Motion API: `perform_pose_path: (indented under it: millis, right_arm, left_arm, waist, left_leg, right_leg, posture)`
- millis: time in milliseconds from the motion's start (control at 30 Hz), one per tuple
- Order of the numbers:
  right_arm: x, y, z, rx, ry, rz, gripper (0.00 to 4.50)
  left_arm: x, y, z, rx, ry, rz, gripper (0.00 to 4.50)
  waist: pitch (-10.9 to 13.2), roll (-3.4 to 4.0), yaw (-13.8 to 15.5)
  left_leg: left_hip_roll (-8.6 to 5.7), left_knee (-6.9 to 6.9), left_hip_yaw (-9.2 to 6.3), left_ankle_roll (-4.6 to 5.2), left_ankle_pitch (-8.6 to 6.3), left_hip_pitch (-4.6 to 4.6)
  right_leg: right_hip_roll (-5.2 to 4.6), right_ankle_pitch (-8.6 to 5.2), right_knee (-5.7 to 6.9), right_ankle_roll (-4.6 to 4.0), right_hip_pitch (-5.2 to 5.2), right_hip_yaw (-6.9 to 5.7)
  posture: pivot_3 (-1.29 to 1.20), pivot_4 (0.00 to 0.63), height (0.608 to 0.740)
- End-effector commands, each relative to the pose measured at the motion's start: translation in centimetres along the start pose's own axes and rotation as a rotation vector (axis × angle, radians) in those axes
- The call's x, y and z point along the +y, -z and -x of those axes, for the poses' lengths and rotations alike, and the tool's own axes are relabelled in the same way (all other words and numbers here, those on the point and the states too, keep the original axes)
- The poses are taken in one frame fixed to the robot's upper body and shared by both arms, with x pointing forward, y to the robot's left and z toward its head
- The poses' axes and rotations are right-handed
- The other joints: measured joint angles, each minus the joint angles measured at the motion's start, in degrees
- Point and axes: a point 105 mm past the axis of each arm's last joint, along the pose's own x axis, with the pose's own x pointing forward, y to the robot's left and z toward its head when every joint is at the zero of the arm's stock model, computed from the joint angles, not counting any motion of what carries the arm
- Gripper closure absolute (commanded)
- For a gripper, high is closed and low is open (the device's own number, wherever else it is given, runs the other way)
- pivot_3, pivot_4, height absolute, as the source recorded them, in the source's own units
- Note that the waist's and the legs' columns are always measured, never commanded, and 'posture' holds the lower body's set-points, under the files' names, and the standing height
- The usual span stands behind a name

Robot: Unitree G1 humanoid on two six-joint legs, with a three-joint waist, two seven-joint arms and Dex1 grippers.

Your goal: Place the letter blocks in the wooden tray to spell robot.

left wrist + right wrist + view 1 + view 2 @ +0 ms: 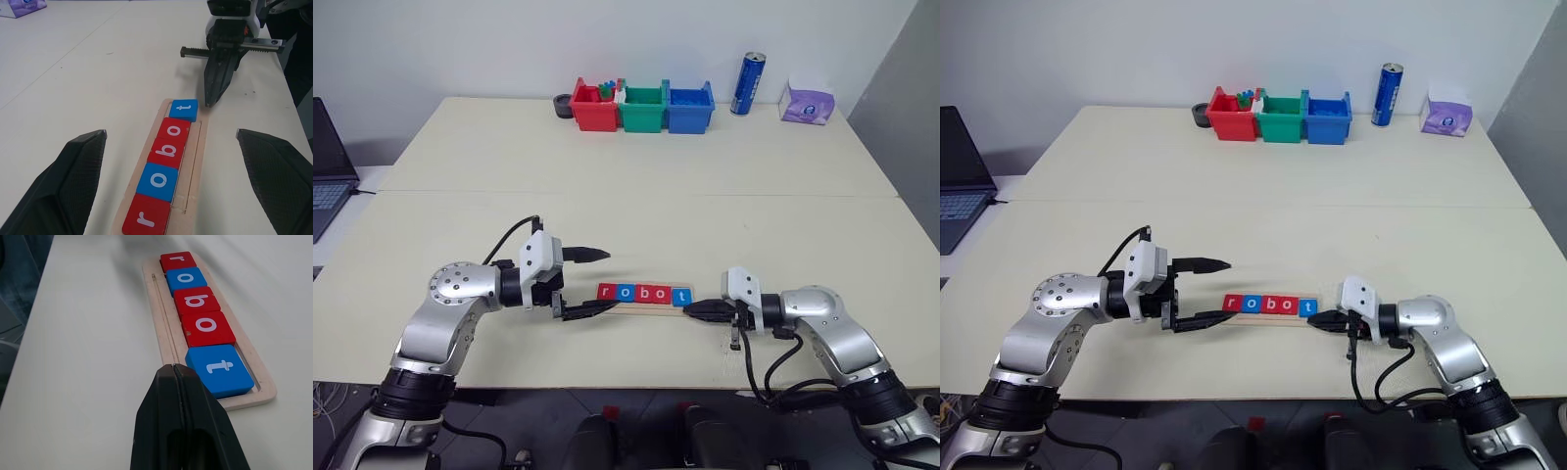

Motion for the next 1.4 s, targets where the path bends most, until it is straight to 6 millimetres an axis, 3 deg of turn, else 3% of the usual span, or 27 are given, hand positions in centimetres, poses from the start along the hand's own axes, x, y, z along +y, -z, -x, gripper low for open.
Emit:
perform_pose_path:
  millis: [33, 533, 833, 1033, 1333, 1400]
  right_arm:
    - [-0.5, -1.0, -0.2, -0.026, 0.009, 0.051, 4.47]
    - [-1.4, -1.3, -0.6, -0.037, 0.059, 0.072, 4.47]
    - [-2.1, -2.6, 1.2, -0.103, 0.061, -0.002, 4.47]
    - [-3.7, -1.6, 1.7, -0.057, 0.107, -0.013, 4.47]
    - [-3.6, -0.5, 1.1, -0.016, 0.099, 0.032, 4.47]
    - [-3.6, -0.5, 1.1, -0.021, 0.101, 0.042, 4.10]
  left_arm:
    - [0.0, -0.7, -0.2, -0.016, 0.007, -0.038, 0.00]
    - [-0.1, -0.6, -0.3, -0.013, 0.010, -0.040, 0.00]
    - [-0.1, -0.7, -0.4, -0.013, 0.011, -0.042, 0.00]
    - [0.0, -0.7, -0.4, -0.013, 0.013, -0.044, 0.00]
    - [0.0, -0.8, -0.2, -0.008, 0.010, -0.046, 0.00]
    - [0.0, -0.8, -0.1, -0.007, 0.008, -0.046, 0.00]
  waist:
    - [0.00, 0.00, 0.00]
    - [0.00, 0.00, -0.01]
    - [0.00, 0.00, 0.00]
    - [0.00, 0.00, -0.02]
    - [0.00, 0.00, -0.02]
    - [0.00, 0.00, -0.02]
  left_leg:
    - [0.00, 0.00, 0.00, 0.00, 0.00, 0.00]
    - [0.00, 0.01, 0.00, 0.00, 0.00, 0.00]
    - [0.01, 0.01, -0.01, 0.00, 0.00, -0.01]
    - [0.00, 0.03, 0.00, 0.00, 0.00, 0.00]
    - [0.00, 0.03, 0.01, 0.00, 0.00, 0.00]
    - [0.00, 0.03, 0.01, 0.00, 0.00, 0.00]
  right_leg:
    - [0.00, 0.00, 0.00, 0.00, 0.00, 0.00]
    - [0.00, 0.00, 0.01, 0.00, 0.00, 0.00]
    - [-0.01, 0.00, 0.01, 0.00, 0.00, 0.00]
    - [0.00, 0.00, 0.03, 0.00, 0.00, -0.01]
    - [0.00, 0.00, 0.03, 0.00, 0.00, 0.00]
    - [0.00, 0.00, 0.03, 0.00, 0.00, 0.01]
  posture:
    - [0.00, 0.150, 0.740]
    - [0.00, 0.150, 0.740]
    - [0.00, 0.150, 0.740]
    - [0.00, 0.150, 0.740]
    - [0.00, 0.150, 0.740]
    - [0.00, 0.150, 0.740]
